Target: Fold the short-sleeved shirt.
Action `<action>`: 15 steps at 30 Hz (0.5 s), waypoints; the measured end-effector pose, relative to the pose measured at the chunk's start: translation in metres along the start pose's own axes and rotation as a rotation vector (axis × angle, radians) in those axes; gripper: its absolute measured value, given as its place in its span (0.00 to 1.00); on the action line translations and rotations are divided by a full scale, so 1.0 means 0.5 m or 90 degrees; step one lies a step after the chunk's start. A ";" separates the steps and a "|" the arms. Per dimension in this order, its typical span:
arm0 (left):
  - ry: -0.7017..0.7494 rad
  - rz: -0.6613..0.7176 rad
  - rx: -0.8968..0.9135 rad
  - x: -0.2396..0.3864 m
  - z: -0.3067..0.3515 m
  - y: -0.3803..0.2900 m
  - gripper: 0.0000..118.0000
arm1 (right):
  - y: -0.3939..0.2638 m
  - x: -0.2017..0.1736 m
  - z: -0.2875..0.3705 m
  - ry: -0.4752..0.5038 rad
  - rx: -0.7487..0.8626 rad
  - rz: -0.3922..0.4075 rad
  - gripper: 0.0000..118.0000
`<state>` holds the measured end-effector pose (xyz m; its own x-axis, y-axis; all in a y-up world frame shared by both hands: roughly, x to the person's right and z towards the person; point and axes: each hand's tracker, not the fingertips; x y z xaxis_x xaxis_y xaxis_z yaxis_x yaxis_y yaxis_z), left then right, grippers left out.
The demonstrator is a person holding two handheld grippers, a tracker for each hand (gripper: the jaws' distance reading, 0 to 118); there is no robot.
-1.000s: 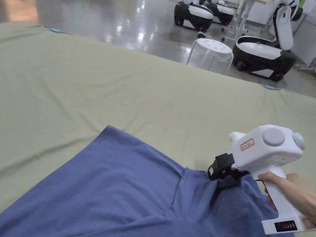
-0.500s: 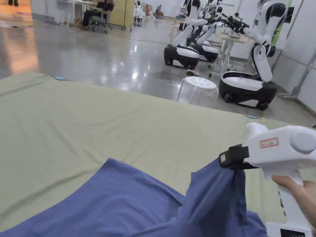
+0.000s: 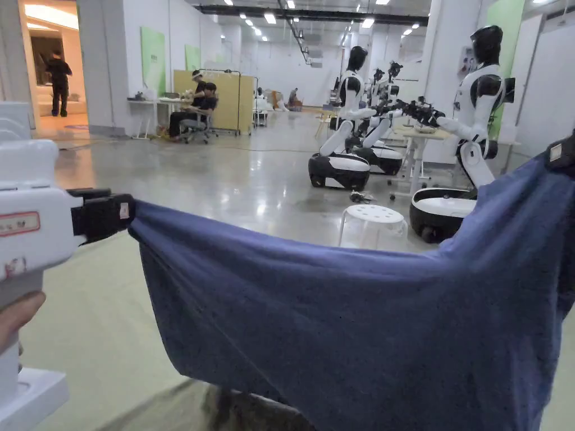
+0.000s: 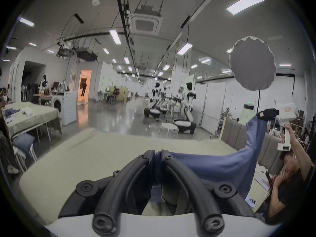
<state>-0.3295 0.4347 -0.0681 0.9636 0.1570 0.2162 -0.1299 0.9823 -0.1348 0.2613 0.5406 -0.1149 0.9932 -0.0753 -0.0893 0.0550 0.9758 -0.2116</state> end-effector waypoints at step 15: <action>0.072 -0.074 0.026 0.077 -0.246 0.281 0.07 | 0.282 -0.088 -0.107 -0.134 0.140 0.076 0.04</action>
<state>-0.2819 0.5661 -0.1976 0.9926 0.0325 0.1166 -0.0239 0.9969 -0.0747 0.2198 0.6703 -0.1926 0.9921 0.0646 0.1076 -0.0656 0.9978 0.0055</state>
